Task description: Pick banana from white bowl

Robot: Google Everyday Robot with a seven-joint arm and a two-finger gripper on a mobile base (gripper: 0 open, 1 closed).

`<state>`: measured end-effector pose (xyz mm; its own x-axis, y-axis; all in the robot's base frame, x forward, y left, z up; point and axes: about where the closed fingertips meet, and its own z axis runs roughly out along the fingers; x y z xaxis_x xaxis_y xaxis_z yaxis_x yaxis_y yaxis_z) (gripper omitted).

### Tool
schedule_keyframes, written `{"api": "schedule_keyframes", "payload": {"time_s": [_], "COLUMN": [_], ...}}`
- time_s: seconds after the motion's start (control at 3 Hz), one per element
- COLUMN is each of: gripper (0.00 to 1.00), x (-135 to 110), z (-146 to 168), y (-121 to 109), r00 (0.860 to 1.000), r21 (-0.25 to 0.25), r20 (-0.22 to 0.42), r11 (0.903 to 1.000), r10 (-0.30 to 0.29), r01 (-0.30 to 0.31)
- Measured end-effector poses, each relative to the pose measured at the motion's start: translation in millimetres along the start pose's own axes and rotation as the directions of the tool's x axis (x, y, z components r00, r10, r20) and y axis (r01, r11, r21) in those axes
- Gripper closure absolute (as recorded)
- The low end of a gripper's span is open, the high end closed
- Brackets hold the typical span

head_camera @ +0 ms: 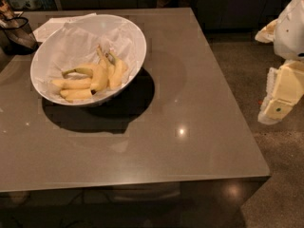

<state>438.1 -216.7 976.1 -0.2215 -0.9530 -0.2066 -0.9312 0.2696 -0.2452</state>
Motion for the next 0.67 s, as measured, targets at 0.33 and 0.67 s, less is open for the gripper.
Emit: {"api": "schedule_keyframes", "payload": {"time_s": [0.33,0.67], "gripper": [0.0,0.0], "x": [0.0,-5.8], "z": [0.0,-3.6], "y": [0.0,7.3], "r00": [1.0,1.0], "r21": [0.0,-0.015], "r20": [0.0,-0.022], "r11": [1.0,0.9999], "r10": [0.0,0.003], "r01": [0.0,-0.003]}}
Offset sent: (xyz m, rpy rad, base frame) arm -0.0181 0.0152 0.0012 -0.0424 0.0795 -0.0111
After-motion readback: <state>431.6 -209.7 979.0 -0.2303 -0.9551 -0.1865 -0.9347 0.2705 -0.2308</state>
